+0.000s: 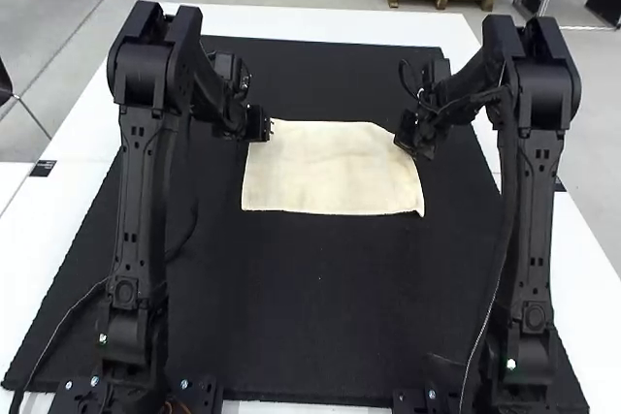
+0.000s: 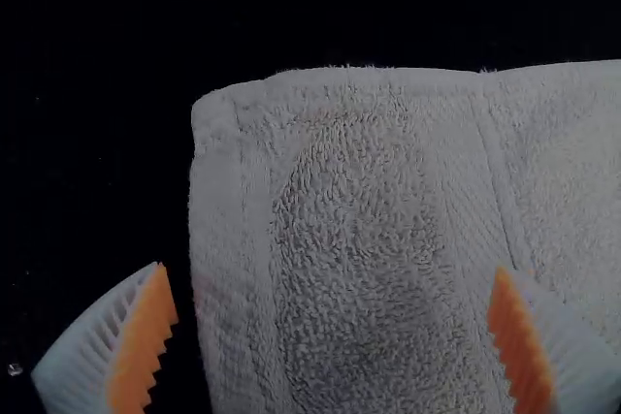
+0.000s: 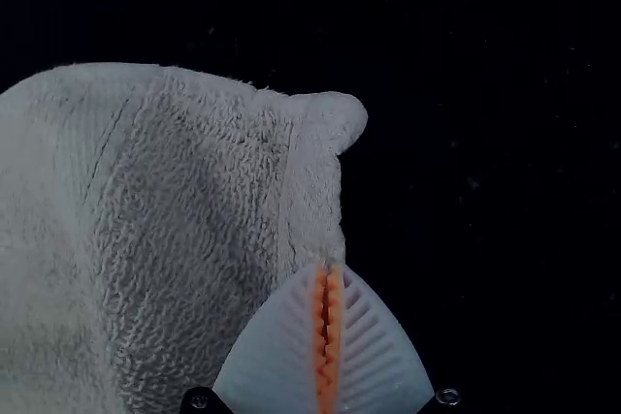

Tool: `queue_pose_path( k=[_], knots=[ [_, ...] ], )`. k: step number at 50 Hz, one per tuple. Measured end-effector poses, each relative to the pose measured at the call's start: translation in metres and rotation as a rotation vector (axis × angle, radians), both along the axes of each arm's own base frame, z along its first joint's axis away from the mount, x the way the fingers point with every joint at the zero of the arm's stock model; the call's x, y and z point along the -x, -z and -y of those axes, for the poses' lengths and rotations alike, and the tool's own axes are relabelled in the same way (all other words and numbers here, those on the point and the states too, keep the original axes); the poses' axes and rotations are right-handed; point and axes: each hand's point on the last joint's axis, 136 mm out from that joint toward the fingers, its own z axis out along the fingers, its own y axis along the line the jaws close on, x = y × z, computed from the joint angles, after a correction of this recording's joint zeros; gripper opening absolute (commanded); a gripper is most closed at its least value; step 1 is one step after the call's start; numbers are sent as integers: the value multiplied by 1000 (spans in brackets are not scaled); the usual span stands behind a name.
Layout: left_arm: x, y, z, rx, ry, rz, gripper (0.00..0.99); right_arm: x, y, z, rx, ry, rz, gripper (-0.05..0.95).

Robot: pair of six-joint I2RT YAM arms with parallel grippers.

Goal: Fold the towel.

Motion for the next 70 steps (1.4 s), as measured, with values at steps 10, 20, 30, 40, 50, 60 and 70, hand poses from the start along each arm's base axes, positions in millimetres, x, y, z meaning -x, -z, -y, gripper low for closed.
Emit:
queue_pose_path(
  k=[10,20,30,40,50,60,70],
  knots=[
    [-6,-2,-1,-9,-9,42,107,0,0,0,0,-1,0,-2],
    [-7,-5,-2,-6,-25,118,31,0,0,0,0,-1,-1,-2],
    [3,8,-4,-11,-34,96,31,8,0,-4,-4,-19,-11,-2],
    [16,4,-5,-13,-35,82,31,18,-2,-11,-9,-48,-23,-2],
    [29,-14,-6,-13,-35,89,31,26,-7,-13,-11,-62,-21,-2],
    [38,-35,-6,-10,-33,119,31,20,-28,-9,9,-65,62,-2],
    [41,-35,1,-10,-21,119,31,9,-40,11,38,-35,137,-2]
  ],
)
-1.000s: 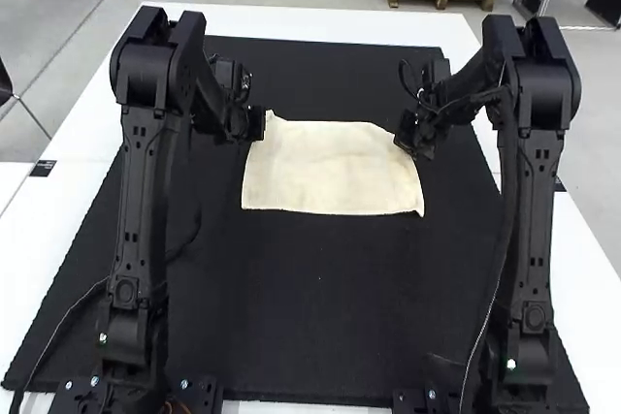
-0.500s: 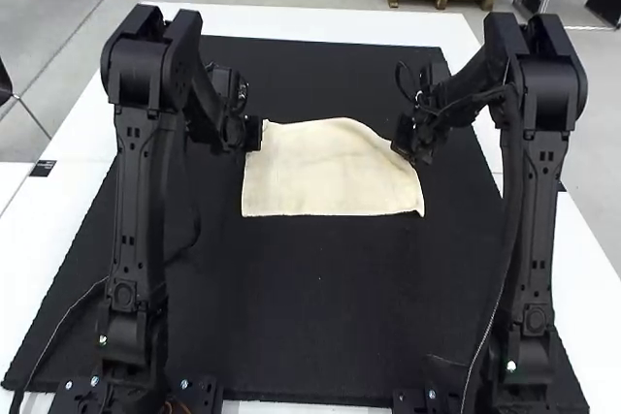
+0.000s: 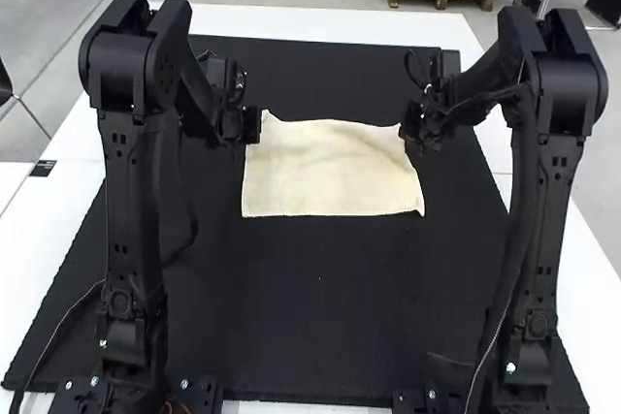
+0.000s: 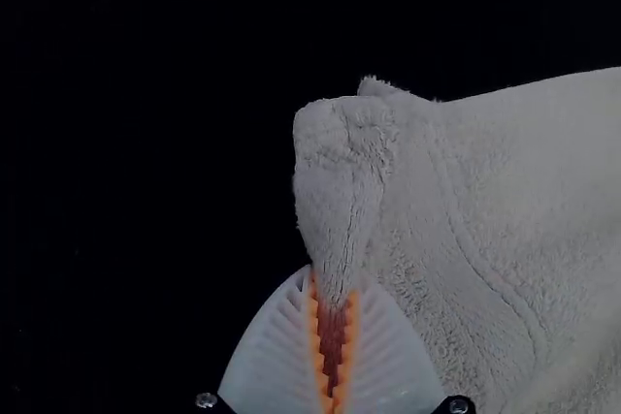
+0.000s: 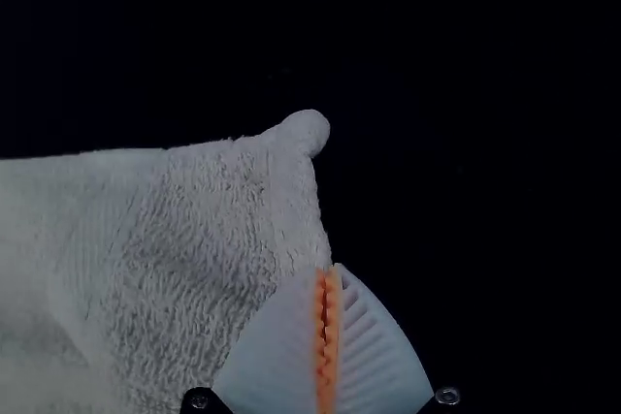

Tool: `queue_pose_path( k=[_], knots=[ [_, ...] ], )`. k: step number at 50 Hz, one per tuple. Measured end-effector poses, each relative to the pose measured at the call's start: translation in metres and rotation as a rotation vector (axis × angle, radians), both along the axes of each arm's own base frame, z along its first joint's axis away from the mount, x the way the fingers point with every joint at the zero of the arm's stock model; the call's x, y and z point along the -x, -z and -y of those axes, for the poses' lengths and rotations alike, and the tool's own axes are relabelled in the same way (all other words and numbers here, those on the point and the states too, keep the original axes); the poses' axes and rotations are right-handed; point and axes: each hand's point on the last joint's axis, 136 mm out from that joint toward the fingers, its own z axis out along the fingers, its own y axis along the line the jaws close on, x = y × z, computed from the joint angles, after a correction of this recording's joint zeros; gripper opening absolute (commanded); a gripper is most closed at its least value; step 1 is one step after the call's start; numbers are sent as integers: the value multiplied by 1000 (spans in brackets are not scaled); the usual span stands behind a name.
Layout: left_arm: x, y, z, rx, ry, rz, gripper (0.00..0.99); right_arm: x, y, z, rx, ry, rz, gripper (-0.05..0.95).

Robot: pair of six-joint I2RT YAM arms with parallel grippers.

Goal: Fold the towel.

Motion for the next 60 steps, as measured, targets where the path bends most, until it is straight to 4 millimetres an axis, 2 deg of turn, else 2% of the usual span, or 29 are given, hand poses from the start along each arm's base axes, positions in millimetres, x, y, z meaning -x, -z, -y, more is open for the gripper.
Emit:
queue_pose_path(
  k=[11,23,28,36,41,47,53,60],
  knots=[
    [2,1,8,-1,14,-3,31,-4,2,22,33,41,54,-2],
    [5,4,13,-3,25,-18,31,-6,0,27,53,46,102,-2],
    [5,5,13,-4,25,-22,31,-1,1,27,58,42,106,-2],
    [16,5,12,-8,27,-37,31,3,-16,27,62,37,136,-2],
    [23,-5,11,-7,27,-27,31,3,-29,27,65,34,164,-3],
    [27,-19,11,-5,27,-5,31,6,-36,27,65,33,173,-2],
    [35,-23,10,-7,29,-2,31,11,-33,27,66,32,165,-2],
    [49,-19,8,-13,33,-22,31,25,-19,27,68,31,127,-2]
  ],
)
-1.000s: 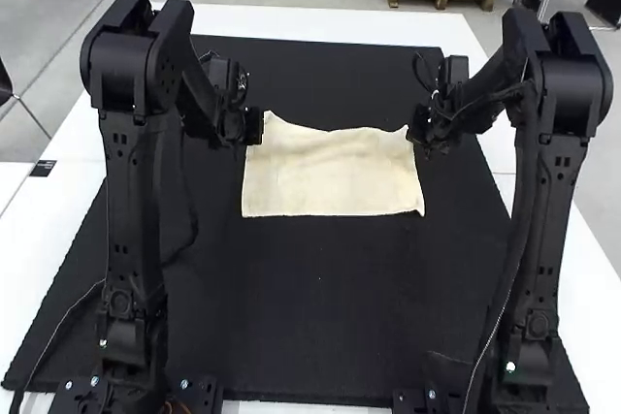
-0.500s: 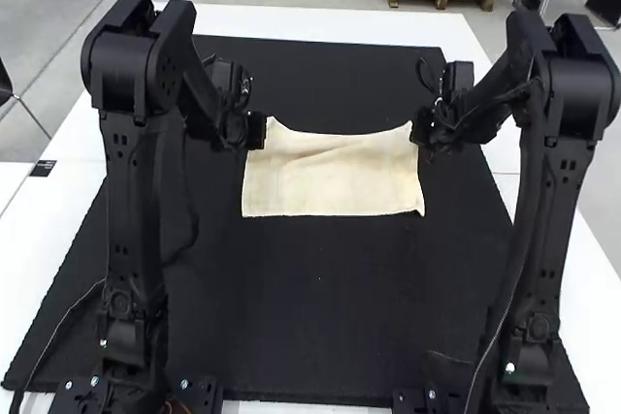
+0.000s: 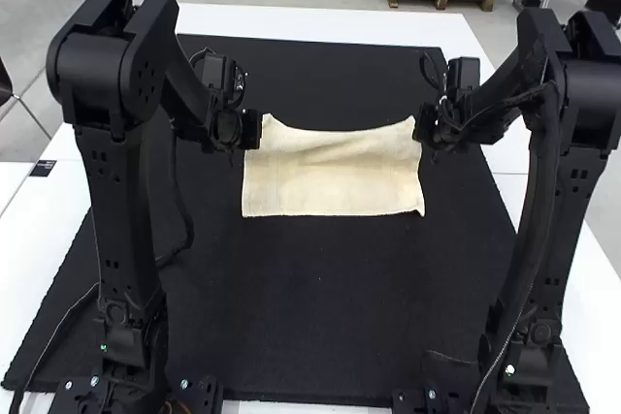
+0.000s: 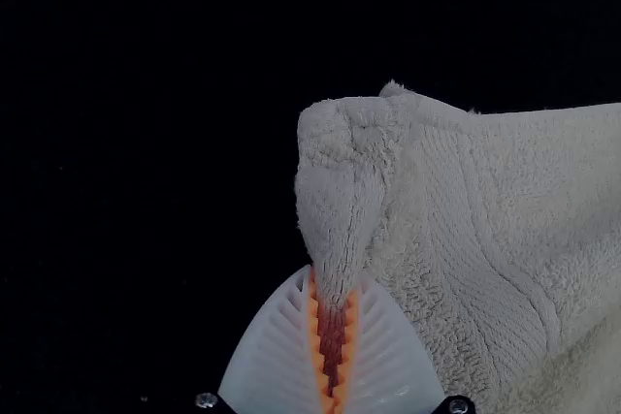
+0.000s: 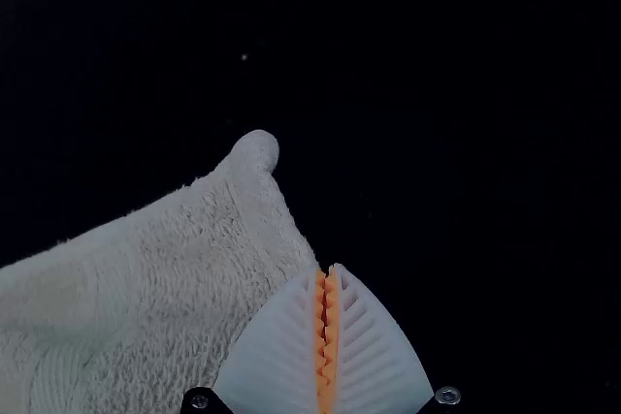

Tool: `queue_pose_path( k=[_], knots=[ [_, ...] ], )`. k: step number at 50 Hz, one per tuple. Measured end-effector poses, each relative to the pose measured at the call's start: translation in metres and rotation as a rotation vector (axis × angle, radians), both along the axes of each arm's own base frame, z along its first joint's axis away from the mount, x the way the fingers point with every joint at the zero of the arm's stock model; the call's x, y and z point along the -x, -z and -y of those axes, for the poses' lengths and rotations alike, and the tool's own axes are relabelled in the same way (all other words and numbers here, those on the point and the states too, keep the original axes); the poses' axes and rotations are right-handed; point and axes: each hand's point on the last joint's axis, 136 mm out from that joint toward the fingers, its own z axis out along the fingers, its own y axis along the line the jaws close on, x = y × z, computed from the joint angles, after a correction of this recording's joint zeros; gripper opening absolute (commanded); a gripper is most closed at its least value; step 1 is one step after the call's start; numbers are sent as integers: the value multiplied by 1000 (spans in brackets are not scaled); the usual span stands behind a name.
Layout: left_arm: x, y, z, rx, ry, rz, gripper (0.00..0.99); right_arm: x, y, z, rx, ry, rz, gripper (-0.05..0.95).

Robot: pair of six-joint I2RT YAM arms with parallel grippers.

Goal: Fold the towel.

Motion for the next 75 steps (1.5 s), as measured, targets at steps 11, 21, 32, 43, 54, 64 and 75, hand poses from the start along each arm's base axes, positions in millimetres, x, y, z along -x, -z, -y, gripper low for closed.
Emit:
queue_pose_path(
  k=[11,21,32,43,54,64,75],
  knots=[
    [21,7,-2,-10,8,-27,31,21,7,0,3,-7,-28,-2],
    [30,7,-3,-13,11,-31,31,30,-7,0,0,-16,-5,-3],
    [43,11,-4,-21,21,-54,31,50,-10,0,11,-33,-5,-2],
    [59,4,-5,-20,24,-53,31,71,3,-1,26,-53,-41,-3],
    [72,3,-6,-20,24,-65,31,85,17,0,37,-65,-78,-2],
    [86,17,-8,-25,24,-112,31,87,20,-1,42,-71,-85,-2],
    [94,26,-9,-28,24,-140,31,85,18,-2,41,-78,-68,-2]
  ],
)
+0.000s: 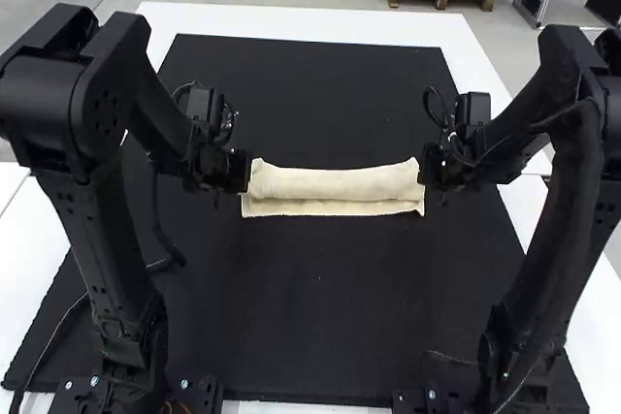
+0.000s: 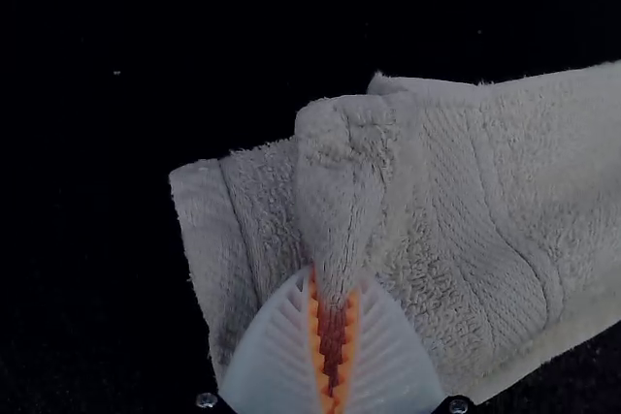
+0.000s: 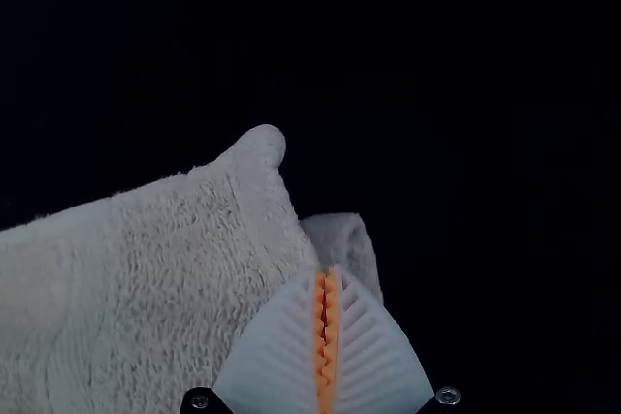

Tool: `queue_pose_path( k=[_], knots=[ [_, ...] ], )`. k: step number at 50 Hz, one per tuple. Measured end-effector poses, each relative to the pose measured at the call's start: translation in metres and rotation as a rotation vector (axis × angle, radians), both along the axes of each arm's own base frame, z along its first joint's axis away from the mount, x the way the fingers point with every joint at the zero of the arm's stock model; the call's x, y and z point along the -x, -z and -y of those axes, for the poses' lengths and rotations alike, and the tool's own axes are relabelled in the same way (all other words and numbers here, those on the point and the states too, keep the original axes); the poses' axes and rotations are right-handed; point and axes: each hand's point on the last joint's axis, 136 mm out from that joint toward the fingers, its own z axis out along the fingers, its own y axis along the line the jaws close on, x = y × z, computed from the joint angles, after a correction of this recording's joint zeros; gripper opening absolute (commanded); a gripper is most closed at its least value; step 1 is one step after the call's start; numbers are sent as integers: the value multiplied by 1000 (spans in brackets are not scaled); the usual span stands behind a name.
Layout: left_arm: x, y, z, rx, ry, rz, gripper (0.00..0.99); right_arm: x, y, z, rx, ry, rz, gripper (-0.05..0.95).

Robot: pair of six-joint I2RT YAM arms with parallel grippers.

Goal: Fold the towel.

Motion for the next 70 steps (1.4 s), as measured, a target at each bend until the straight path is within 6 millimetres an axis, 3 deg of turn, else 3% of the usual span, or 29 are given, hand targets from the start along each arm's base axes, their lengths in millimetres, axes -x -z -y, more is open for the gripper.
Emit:
queue_pose_path(
  k=[25,48,61,63,66,67,70],
  knots=[
    [13,14,-4,-16,-8,-23,31,4,5,0,5,-5,17,-2],
    [6,9,-6,-23,-21,27,31,7,34,0,16,-14,-24,-2],
    [7,33,-9,-37,-29,-18,36,6,36,0,17,-14,-20,-3],
    [6,33,-8,-37,-29,-12,98,6,36,0,17,-15,-20,-2],
    [4,31,-9,-38,-31,1,303,5,35,0,18,-15,-14,90],
    [3,31,-9,-41,-34,5,400,4,34,0,19,-15,-7,172],
    [2,30,-12,-51,-44,9,669,3,32,1,19,-12,7,569]
  ],
)
